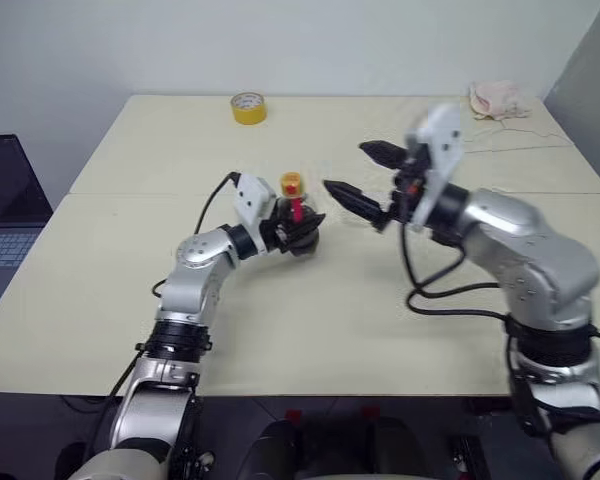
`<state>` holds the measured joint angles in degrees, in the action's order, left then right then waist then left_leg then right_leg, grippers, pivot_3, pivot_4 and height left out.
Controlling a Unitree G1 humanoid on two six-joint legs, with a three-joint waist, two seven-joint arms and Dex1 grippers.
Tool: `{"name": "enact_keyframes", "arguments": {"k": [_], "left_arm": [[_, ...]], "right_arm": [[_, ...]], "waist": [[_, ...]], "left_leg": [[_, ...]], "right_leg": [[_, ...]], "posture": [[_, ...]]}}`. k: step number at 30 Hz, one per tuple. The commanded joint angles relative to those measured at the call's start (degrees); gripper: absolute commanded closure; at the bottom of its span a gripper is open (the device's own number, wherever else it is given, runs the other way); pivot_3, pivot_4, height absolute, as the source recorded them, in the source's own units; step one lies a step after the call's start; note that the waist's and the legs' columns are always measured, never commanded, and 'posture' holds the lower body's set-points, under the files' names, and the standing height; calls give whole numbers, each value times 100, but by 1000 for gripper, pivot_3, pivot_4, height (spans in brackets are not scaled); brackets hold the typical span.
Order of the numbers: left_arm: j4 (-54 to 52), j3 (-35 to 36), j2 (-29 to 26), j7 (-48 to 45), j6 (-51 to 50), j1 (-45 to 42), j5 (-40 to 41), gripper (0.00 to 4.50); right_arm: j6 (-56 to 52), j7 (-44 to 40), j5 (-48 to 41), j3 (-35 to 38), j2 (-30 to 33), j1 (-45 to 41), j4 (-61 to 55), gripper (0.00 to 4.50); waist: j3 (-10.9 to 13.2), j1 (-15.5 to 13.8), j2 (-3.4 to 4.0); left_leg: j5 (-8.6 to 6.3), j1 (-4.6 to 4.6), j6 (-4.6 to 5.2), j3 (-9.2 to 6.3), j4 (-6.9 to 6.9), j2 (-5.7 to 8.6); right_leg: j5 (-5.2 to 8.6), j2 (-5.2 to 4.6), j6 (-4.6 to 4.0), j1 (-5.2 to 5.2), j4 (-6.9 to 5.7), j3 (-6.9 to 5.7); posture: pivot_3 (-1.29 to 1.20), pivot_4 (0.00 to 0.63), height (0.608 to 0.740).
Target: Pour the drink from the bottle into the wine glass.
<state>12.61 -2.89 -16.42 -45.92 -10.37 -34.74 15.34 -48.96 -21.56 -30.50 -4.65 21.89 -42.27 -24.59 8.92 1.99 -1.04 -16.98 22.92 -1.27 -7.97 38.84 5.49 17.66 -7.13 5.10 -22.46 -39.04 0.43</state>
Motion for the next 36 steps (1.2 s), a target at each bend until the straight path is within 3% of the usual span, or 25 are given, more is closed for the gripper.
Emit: {"name": "enact_keyframes", "arguments": {"k": [1, 22, 25, 32, 36], "left_arm": [[-425, -132, 143, 342, 35, 24, -179, 1932], [-874, -473, 386, 737, -17, 273, -387, 1978], [-902, -486, 386, 737, -23, 292, -390, 1978], [-913, -483, 327, 718, -32, 329, -387, 1985], [-955, -470, 277, 679, -67, 381, -350, 2058]], "right_arm": [[-135, 311, 174, -22, -126, -155, -121, 0], [-629, 134, 413, -397, -208, 17, -165, 0], [-639, 176, 434, -340, -260, 16, -122, 614], [-624, 163, 437, -269, -349, 28, -116, 3135], [-548, 82, 392, -225, -379, 42, -90, 3284]], "waist": [[0, -5, 0], [0, 8, 1], [0, 8, 1], [0, 8, 1], [0, 8, 1]], "left_leg": [[0, 1, 0, 0, 0, 2], [0, 0, 0, 10, -4, 0], [0, 0, 0, 10, -5, 1], [0, 0, 0, 10, -5, 0], [0, 0, 0, 11, -5, 1]], "right_leg": [[0, -1, 0, 0, 1, 0], [0, 2, 0, -11, -2, 11], [0, 2, 0, -11, -2, 11], [0, 2, 0, -13, -3, 11], [0, 2, 0, -13, -3, 12]], "posture": [[0, 150, 740], [0, 150, 740], [0, 150, 740], [0, 150, 740], [0, 150, 740]]}}
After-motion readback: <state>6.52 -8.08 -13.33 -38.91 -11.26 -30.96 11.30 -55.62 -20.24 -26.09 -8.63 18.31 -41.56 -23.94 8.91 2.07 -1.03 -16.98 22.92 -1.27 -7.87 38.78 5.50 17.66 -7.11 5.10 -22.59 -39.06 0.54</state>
